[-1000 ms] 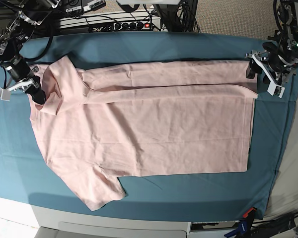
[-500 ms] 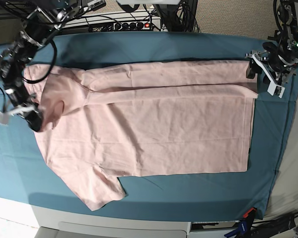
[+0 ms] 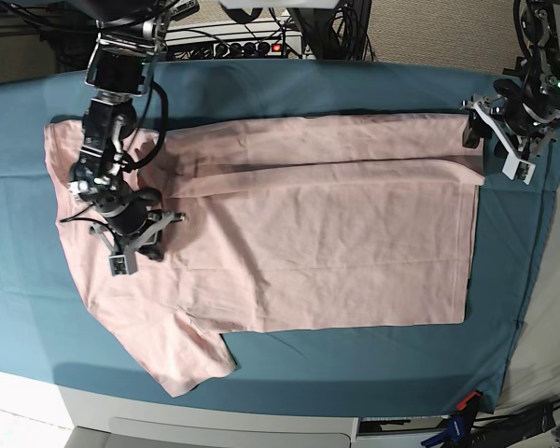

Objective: Fold the T-shirt properly
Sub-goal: 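Drag the grasped fabric with the right gripper across the shirt toward the hem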

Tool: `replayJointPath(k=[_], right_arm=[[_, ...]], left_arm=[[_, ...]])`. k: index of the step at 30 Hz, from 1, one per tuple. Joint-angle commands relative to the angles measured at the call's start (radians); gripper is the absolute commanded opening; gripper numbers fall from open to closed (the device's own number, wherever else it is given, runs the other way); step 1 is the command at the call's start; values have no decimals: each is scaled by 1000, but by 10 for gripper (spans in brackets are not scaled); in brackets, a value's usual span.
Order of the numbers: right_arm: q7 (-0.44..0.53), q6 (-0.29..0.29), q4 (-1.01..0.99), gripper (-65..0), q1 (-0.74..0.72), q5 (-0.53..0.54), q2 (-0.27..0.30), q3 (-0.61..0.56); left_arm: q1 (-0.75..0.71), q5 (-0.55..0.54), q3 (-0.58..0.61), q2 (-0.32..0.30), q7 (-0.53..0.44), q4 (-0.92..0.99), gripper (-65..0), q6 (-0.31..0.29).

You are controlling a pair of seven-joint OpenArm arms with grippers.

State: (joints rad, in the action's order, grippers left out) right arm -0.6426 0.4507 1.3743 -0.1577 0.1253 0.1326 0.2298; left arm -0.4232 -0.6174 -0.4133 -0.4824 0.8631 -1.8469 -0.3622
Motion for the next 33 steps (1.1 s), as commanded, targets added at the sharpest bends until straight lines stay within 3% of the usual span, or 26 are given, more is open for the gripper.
replayJointPath(k=[1,8,18,24,30,33], right_arm=[[32,-35,18,-650,-23,-8,11,-2],[41,-269,18,-650,-26,-90,14,8],[89,-410,18,-650,-45,-99,14,8],[100,-388,18,-650,-100,-96,14,6],[95,-262,18,-650,-125,-80,14,6],[84,-256,18,-650,-124,-81,14,7]], left_arm=[[2,-11,-8,-16,-18,-14,-266,0],[2,-11,-8,-16,-18,-14,-266,0],[2,-11,-8,-16,-18,-14,-266,0],[2,-10,-8,-16,-18,-14,-266,0],[2,-10,-8,-16,-18,-14,-266,0],[2,-11,-8,-16,-18,-14,-266,0]])
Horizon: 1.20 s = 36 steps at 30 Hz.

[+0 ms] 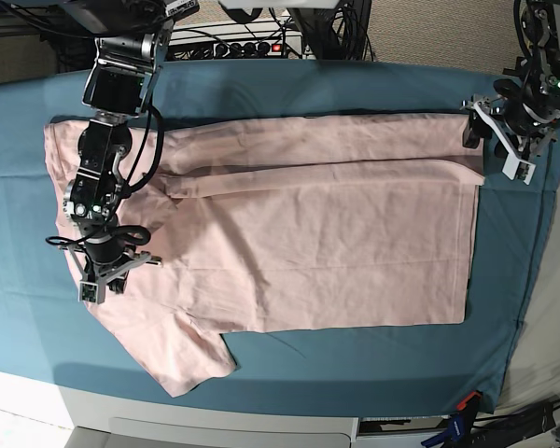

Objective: Fold the T-shirt properly
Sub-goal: 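Drag the grasped fabric with the right gripper across the shirt toward the hem, then open the right gripper and lift it back toward the shirt's shoulder corner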

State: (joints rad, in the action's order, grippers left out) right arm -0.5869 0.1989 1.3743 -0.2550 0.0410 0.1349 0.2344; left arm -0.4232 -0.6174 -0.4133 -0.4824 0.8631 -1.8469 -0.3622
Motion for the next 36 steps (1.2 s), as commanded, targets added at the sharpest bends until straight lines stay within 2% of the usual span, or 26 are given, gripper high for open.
replayJointPath(k=[1,8,9,13,15,18,21,27,31,36], right_arm=[[27,-5,18,-650,-27,3,13,2],[12,-4,18,-650,-27,3,12,2],[11,-4,18,-630,-27,2,13,2],[2,-5,18,-341,-27,-41,18,2],[-16,-13,18,-283,-28,-70,34,2],[-67,-80,18,-283,-28,-101,74,3],[-130,-99,18,-283,-28,-121,126,3],[-268,-99,21,-283,-27,-121,237,5],[-304,-97,21,-283,-23,-120,294,41],[-325,-44,21,-283,10,-93,335,133]], left_arm=[[2,-10,-8,-16,-18,-14,-266,0],[2,-10,-8,-16,-18,-14,-266,0],[2,-10,-8,-16,-18,-14,-266,0],[2,-10,-8,-16,-18,-14,-266,0],[2,-10,-8,-16,-18,-14,-266,0],[2,-10,-8,-16,-18,-14,-266,0],[2,-11,-8,-16,-18,-14,-266,0],[3,-11,-8,-16,-18,-14,-266,0],[2,-11,-8,-15,-18,-14,-266,0],[3,-11,-8,-7,-18,-14,-266,0]])
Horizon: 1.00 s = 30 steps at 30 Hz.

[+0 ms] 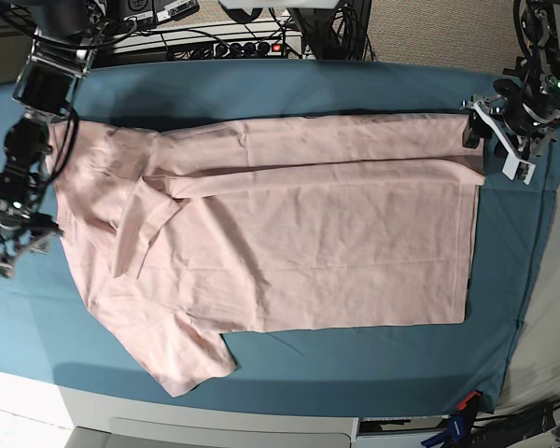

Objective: Fold the T-shirt properly
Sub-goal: 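Open the right gripper and lift it back toward the shirt's shoulder corner, then grasp the shoulder corners with both grippers at opposite ends of the shirt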

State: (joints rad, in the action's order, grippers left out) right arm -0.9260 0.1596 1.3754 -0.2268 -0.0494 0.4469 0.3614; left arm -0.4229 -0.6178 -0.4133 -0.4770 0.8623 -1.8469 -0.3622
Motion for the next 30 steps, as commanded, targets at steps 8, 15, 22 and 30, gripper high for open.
replayJointPath(k=[8,15,22,30], right_arm=[[-142,294,19,-283,122,474,34,206],[-267,379,19,-283,291,692,35,372],[-299,424,17,-283,422,858,31,471],[-277,444,-90,-283,407,956,10,444]], left_arm=[[2,-14,-8,28,-17,-14,-266,0],[2,-13,-8,31,-13,-14,-266,0],[2,-14,-8,31,-14,-14,-266,0],[2,-18,-8,31,-16,-14,-266,0]])
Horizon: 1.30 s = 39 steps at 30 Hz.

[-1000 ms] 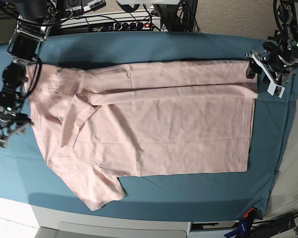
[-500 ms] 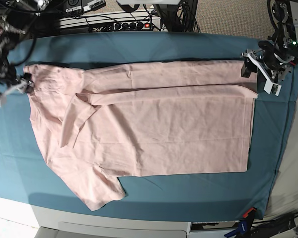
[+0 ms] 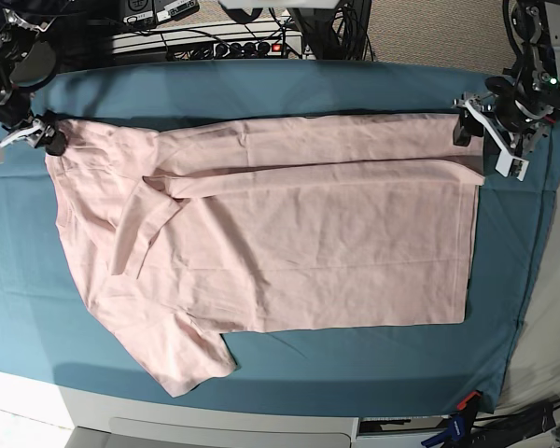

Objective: Fold the T-shirt properly
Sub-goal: 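Grasp the shoulder corners with both grippers at opposite ends of the shirt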

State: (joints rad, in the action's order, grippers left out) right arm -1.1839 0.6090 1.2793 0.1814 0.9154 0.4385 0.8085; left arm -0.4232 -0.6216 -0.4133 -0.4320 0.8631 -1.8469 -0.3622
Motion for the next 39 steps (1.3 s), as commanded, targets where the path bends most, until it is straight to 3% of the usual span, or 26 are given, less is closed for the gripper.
replayJointPath(k=[1,5,7,9,10,16,26,34,39], right_arm=[[-21,10,-14,-283,-6,6,19,-3],[-52,58,-63,-300,-13,93,19,-3],[-63,61,-63,-425,-13,101,19,-3],[-61,61,-63,-636,-13,102,19,-3],[-62,61,-63,-650,-13,102,19,-3],[-62,61,-63,-650,-13,101,19,-3],[-62,73,-63,-650,-13,113,19,-3],[-62,79,-63,-650,-13,124,19,-3],[-61,79,-63,-650,-13,124,19,-3]], left_arm=[[2,-14,-8,-14,-17,-14,-266,0],[2,-14,-8,-14,-12,-14,-266,0],[2,-14,-8,-14,-2,-14,-266,1],[2,-14,-8,-15,17,-14,-266,21],[2,-14,-8,-16,27,-14,-266,33],[2,-85,-24,-58,121,-14,-266,33],[-39,-215,-181,-84,148,9,-266,29],[-44,-430,-181,-55,204,137,-292,-69],[-44,-489,-180,-47,214,150,-292,-107]])
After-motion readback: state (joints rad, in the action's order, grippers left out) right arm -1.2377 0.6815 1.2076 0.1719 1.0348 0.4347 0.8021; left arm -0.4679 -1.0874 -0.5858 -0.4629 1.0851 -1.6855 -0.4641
